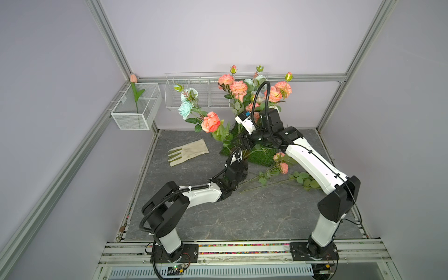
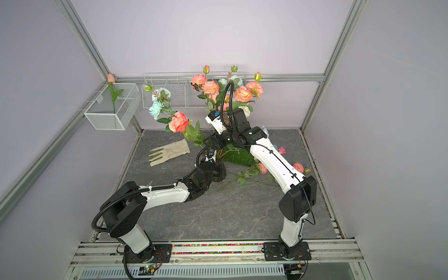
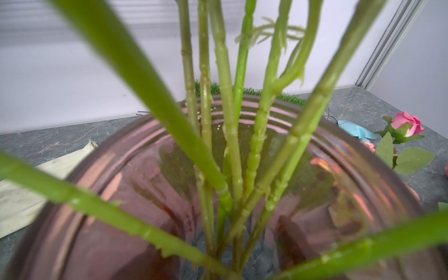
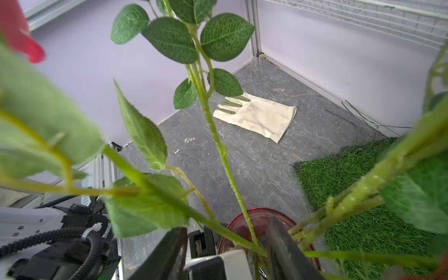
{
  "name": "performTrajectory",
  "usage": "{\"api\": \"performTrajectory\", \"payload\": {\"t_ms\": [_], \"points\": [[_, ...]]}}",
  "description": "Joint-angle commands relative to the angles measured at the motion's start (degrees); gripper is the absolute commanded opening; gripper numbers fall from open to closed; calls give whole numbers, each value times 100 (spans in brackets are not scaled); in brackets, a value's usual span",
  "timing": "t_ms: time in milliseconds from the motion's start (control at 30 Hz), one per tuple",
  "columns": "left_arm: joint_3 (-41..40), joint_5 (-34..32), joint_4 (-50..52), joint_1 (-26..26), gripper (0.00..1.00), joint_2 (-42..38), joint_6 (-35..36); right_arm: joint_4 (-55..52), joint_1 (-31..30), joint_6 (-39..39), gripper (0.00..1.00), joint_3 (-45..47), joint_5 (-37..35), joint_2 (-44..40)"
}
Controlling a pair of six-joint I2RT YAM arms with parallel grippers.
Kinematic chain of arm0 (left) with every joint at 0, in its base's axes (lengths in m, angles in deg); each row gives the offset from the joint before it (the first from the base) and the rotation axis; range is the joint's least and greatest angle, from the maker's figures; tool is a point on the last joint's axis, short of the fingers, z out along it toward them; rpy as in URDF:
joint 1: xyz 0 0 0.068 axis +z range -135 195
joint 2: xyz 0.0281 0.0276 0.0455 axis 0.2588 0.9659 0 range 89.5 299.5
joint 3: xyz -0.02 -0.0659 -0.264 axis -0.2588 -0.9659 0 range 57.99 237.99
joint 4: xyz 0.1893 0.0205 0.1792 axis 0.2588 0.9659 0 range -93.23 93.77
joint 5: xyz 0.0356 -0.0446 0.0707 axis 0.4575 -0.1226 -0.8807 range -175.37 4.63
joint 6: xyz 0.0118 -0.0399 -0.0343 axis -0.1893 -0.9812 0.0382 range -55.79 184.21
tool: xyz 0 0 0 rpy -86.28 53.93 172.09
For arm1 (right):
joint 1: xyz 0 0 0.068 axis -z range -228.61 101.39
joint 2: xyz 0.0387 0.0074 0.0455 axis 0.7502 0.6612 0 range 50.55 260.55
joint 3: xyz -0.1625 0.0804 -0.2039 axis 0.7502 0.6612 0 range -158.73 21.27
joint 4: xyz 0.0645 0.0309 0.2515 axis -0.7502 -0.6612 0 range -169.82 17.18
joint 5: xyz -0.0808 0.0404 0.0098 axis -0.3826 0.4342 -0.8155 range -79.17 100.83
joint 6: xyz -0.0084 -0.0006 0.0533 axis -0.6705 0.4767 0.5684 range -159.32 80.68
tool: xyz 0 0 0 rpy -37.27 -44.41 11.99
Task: Pick out pink flowers from the vase
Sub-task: Pick up the flower from the vase.
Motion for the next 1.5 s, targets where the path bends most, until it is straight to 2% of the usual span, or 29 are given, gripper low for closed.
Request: {"api": "performTrajectory", "payload": {"t_ms": [0, 200, 400, 533, 833, 1000, 1100, 1200, 1333, 1467], "points": [[-261, 496, 903, -49, 0, 303, -374, -61, -67, -154, 54, -128, -74, 202], [-251, 492, 908, -50, 0, 320, -390, 79, -85, -46, 51, -457, -64, 523], [-204, 496, 915, -48, 0, 368, -411, 296, -121, 195, 29, -596, 132, 567], [-200, 464, 897, -48, 0, 353, -416, 605, -122, 398, 21, -485, 137, 231], [-187, 420, 959, -46, 0, 310, -503, 946, -126, 606, 12, -430, -20, -867], [-182, 387, 959, -50, 0, 314, -549, 946, -125, 459, 6, -141, -818, -1975], [-170, 379, 951, -43, 0, 314, -554, 931, -115, 444, 6, 385, -1607, -2848], [-173, 365, 955, -51, 0, 305, -549, 959, -1, 755, 6, 1088, -2410, -3781], [-173, 365, 976, -46, 0, 307, -554, 699, 438, 1632, 6, 1921, -3193, -4868], [-173, 388, 985, -48, 0, 280, -551, -240, 1103, 3094, 6, 2678, -3701, -5471]]}}
